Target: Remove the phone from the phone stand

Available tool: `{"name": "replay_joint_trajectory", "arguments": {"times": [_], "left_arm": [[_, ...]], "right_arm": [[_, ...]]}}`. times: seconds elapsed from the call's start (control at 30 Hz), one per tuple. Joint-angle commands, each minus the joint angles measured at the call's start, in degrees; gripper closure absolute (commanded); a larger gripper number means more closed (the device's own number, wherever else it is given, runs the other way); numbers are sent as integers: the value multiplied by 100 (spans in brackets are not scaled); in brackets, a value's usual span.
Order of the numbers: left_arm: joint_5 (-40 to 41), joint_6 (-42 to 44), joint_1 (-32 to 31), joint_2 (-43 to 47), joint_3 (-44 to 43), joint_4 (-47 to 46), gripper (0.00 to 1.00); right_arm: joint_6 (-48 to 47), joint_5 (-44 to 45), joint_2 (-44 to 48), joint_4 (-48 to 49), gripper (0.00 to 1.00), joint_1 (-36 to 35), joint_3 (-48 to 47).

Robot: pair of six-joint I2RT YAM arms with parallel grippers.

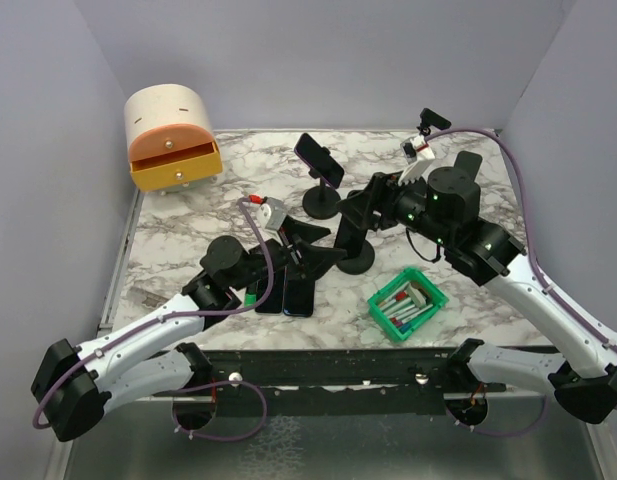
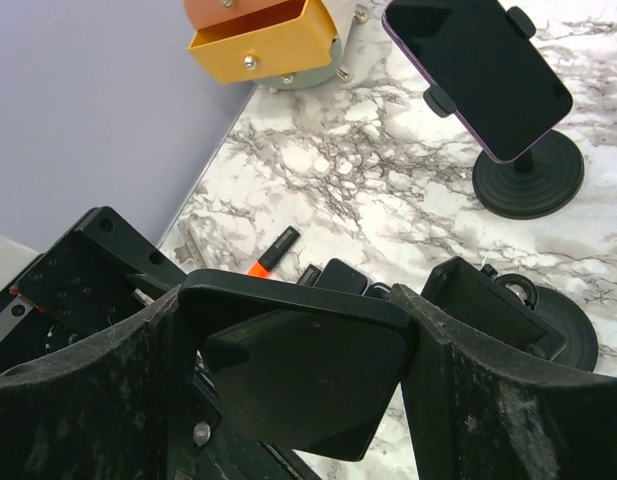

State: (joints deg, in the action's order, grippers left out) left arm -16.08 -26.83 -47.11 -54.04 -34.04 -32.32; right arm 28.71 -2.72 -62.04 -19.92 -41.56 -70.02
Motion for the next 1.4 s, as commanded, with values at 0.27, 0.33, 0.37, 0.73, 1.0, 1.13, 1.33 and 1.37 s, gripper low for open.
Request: {"name": "replay_joint_trajectory", "arguments": {"times": [0.27, 0.33, 0.37, 0.73, 1.0, 1.13, 1.33, 1.37], "left_arm": [[819, 908, -457, -553, -906, 1403, 44], [865, 950, -480, -610, -964, 1450, 51], [888, 956, -497, -633, -990, 1470, 55], [1035, 904, -571, -541, -985, 1479, 100], [1539, 831, -580, -221, -748, 1489, 100], [1965, 773, -580, 80, -605, 1636, 100], [2567, 328, -581, 737, -427, 2667, 100], [2670, 139, -580, 836, -364, 2829, 100]], "right_arm": [[249, -242, -59, 10, 100, 8, -188], [249, -252, -62, 6, 100, 8, -181], [248, -259, -67, 10, 100, 5, -183], [164, -530, 22, 66, 79, 3, -70], [267, -730, 58, -233, 0, 8, -255], [277, -832, 106, -516, 0, 5, -440], [68, -583, 643, -786, 0, 7, -273], [-34, -465, 812, -789, 0, 5, -165]]}}
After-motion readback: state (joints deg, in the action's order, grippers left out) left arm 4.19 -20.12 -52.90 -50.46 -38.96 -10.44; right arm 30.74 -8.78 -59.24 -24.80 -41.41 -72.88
